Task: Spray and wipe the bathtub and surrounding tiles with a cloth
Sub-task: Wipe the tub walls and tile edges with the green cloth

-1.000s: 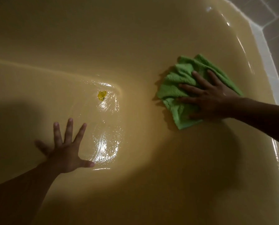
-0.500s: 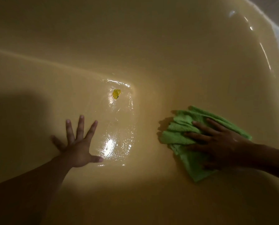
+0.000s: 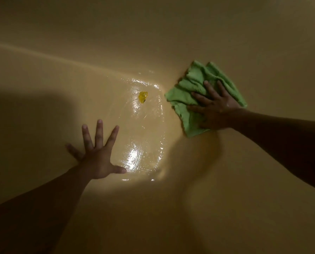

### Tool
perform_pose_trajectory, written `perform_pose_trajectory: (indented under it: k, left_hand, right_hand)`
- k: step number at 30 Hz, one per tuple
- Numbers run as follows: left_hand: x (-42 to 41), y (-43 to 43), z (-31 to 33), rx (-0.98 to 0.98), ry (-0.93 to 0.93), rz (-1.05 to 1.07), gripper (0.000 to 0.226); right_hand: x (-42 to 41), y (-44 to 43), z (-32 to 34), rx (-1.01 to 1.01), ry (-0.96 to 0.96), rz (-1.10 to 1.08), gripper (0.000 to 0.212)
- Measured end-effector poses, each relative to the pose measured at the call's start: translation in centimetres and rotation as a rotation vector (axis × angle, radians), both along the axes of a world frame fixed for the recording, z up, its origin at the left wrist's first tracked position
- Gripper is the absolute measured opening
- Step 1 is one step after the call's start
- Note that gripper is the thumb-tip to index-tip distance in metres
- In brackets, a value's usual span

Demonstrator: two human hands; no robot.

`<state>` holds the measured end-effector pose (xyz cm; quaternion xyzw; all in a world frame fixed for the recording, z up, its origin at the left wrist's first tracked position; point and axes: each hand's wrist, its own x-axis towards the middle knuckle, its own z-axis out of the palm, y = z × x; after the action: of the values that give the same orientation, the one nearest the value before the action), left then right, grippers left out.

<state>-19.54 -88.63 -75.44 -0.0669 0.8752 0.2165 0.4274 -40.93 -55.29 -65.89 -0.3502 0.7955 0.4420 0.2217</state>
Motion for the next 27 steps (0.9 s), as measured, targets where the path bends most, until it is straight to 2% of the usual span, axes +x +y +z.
perform_pose_trajectory:
  k: [3, 6, 9, 13, 16, 22, 25, 27]
  left_hand:
    - [0.1, -0.2, -0.1, 0.013, 0.013, 0.011, 0.143]
    - [0.5, -0.5, -0.2, 0.016, 0.023, 0.026, 0.143]
    - [1.0, -1.1, -0.1, 0.014, 0.025, 0.039, 0.142]
    - [1.4, -2.0, -0.1, 0.029, 0.027, 0.044, 0.141]
    - [1.3, -2.8, 0.0, 0.032, 0.027, 0.043, 0.142]
    - [0.4, -4.1, -0.6, 0.017, 0.061, 0.015, 0.146]
    - [0.0, -4.9, -1.0, 0.011, 0.08, 0.003, 0.148]
    - [-0.2, -5.3, -1.4, 0.012, 0.106, -0.002, 0.148]
  right_hand:
    - [4.8, -1.5, -3.1, -0.025, -0.126, -0.077, 0.088]
    - [10.4, -0.3, -3.3, -0.03, -0.324, 0.003, 0.097]
    - [14.0, 3.0, -0.4, -0.103, -0.435, 0.137, 0.082]
    - [13.2, 5.8, 3.9, -0.23, -0.359, 0.272, 0.073]
    - [9.7, 5.8, 4.2, -0.22, -0.273, 0.191, 0.079]
    - [2.1, 1.3, -0.7, -0.124, -0.055, -0.021, 0.088]
    - [1.4, -3.2, -5.1, -0.246, 0.017, -0.174, 0.087]
    - [2.3, -6.7, -7.9, -0.359, -0.026, -0.324, 0.086]
